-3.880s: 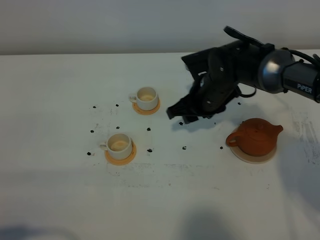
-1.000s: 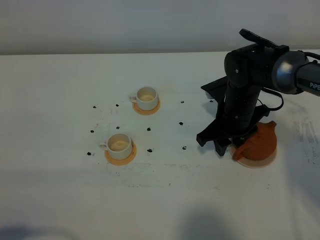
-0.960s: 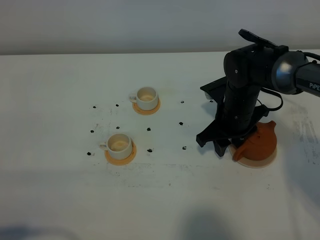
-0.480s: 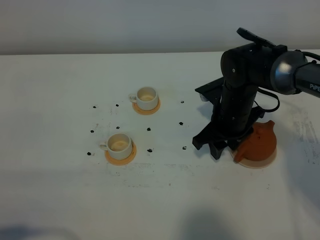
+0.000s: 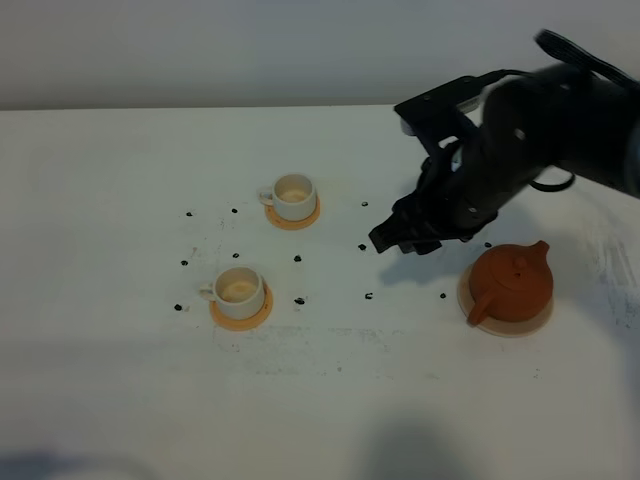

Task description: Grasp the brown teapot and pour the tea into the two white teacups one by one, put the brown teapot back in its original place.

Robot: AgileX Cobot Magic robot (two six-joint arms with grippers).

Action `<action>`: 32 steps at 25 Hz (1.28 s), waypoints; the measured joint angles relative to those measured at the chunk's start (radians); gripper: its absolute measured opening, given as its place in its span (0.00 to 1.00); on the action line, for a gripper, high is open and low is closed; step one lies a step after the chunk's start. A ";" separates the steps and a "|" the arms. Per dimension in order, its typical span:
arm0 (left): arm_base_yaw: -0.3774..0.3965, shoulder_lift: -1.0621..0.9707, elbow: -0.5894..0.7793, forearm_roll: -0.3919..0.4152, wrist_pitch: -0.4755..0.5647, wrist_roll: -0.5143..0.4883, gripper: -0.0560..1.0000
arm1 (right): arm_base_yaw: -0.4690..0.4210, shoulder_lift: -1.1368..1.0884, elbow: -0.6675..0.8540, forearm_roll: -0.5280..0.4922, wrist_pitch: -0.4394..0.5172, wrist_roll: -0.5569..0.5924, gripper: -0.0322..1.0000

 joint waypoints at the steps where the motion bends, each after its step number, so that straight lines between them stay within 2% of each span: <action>1: 0.000 0.000 0.000 0.000 0.000 0.000 0.59 | 0.000 -0.025 0.038 0.000 -0.050 0.005 0.45; 6: 0.000 0.000 0.000 0.000 0.001 0.000 0.59 | 0.011 -0.098 0.246 0.029 -0.266 0.010 0.45; 8: 0.000 0.000 0.000 0.000 0.001 0.000 0.59 | 0.017 -0.090 0.293 0.033 -0.306 0.011 0.45; 13: 0.000 0.000 0.000 0.000 0.000 0.000 0.59 | 0.017 -0.049 0.303 0.026 -0.369 0.011 0.45; 23: 0.000 0.000 0.000 0.000 0.000 0.000 0.59 | 0.017 0.032 0.303 0.001 -0.380 0.006 0.45; 32: 0.000 0.000 0.000 0.000 0.000 0.000 0.59 | 0.017 0.035 0.306 -0.080 -0.286 0.005 0.45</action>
